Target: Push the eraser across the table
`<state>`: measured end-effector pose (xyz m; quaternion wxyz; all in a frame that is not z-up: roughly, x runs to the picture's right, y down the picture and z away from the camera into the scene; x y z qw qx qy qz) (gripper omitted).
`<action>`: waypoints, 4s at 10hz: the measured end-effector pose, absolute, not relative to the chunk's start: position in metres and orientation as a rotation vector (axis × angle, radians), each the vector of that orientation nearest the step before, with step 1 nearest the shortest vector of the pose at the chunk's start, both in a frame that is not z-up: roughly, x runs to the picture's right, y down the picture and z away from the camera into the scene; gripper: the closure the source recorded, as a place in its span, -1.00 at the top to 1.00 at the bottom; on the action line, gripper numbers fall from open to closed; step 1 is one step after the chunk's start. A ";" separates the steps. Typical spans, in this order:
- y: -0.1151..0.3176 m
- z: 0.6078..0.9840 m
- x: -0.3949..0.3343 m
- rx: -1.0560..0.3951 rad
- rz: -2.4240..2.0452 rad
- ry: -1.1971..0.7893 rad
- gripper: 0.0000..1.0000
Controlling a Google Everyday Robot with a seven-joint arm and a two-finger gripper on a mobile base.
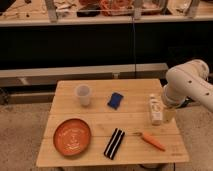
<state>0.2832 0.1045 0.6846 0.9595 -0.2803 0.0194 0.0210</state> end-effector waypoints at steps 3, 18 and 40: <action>0.105 0.685 0.283 -0.568 0.043 0.039 0.60; 0.164 0.725 0.198 -0.630 -0.190 -0.041 0.60; 0.250 0.733 0.132 -0.693 -0.488 -0.127 0.60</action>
